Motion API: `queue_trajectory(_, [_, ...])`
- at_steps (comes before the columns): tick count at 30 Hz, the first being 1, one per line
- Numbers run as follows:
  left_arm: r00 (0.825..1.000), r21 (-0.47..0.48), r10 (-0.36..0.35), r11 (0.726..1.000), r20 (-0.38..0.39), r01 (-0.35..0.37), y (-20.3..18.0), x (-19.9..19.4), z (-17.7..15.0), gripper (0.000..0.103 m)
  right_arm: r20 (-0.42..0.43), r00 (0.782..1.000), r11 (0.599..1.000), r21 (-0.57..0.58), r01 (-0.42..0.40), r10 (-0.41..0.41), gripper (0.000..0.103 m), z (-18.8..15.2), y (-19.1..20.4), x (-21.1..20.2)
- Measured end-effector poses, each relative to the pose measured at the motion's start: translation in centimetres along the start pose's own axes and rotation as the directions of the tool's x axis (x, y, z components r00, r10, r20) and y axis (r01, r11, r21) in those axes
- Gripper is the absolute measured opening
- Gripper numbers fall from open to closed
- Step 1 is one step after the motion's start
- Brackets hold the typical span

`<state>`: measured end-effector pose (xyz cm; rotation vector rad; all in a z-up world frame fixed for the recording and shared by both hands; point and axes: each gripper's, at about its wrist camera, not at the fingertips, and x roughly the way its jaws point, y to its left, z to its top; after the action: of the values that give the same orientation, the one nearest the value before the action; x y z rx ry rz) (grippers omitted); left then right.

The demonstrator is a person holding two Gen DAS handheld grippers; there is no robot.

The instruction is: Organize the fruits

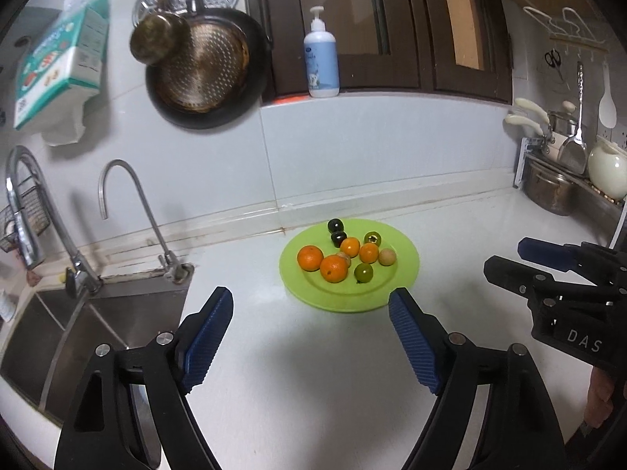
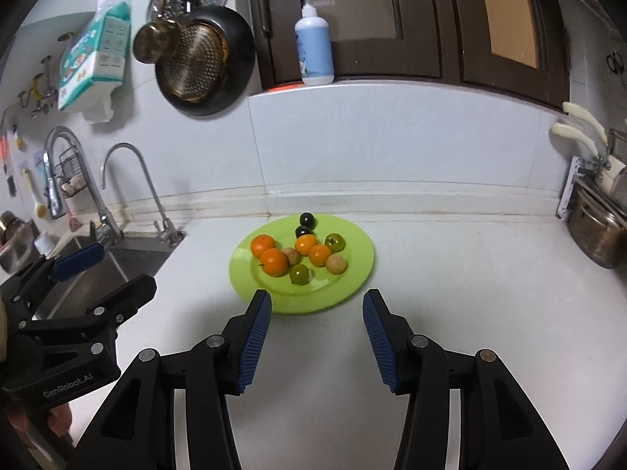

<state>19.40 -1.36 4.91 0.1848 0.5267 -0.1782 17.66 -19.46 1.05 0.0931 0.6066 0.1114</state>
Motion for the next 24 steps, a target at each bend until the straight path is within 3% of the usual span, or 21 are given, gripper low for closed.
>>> queue_trajectory(6, [1.0, -0.005, 0.019, 1.0, 0.014, -0.019, -0.6, -3.2, -1.1, 0.09, 0.02, 1.0, 1.0, -0.008, 0.015, -0.015, 0.055, -1.2, 0.0, -3.4])
queue_trajectory(9, [0.999, -0.009, 0.028, 1.0, 0.025, -0.027, -1.0, -4.6, -1.6, 0.093, 0.027, 0.999, 1.0, -0.005, 0.022, -0.022, 0.064, -1.8, 0.2, -5.0])
queue_trajectory(24, [0.996, -0.026, 0.063, 0.998, 0.069, -0.061, -2.2, -9.5, -2.7, 0.101, 0.057, 0.998, 1.0, -0.019, 0.02, -0.019, 0.069, -3.4, 0.3, -10.1])
